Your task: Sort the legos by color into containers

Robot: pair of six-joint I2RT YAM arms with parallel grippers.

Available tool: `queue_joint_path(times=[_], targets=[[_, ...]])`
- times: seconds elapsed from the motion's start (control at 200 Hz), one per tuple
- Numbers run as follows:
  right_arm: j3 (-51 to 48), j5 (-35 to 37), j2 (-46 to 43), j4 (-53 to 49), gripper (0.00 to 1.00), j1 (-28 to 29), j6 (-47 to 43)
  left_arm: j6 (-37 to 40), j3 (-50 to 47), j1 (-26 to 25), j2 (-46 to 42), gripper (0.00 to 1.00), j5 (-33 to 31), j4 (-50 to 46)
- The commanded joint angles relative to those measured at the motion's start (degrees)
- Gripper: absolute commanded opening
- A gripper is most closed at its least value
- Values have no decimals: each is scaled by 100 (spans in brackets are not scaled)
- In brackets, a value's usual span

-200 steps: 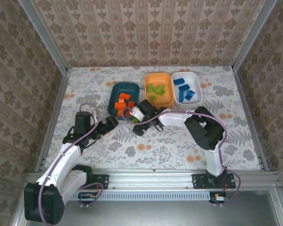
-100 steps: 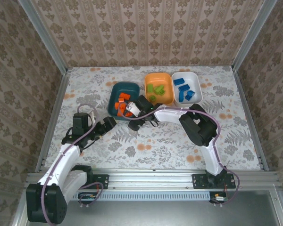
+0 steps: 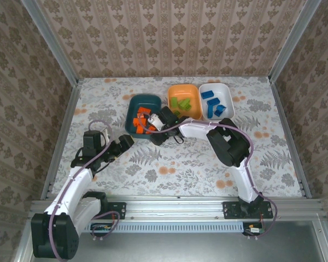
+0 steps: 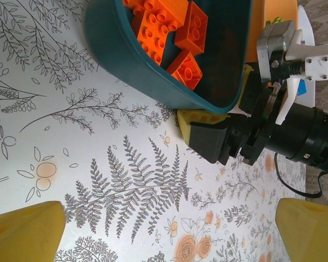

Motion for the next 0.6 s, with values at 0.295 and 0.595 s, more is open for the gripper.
queue_joint_path(times=[0.295, 0.595], targets=[[-964, 93, -883, -417, 69, -119, 594, 129, 30, 55, -132, 100, 139, -35], [-2242, -5, -2242, -463, 70, -130, 1357, 100, 87, 56, -194, 100, 126, -68]])
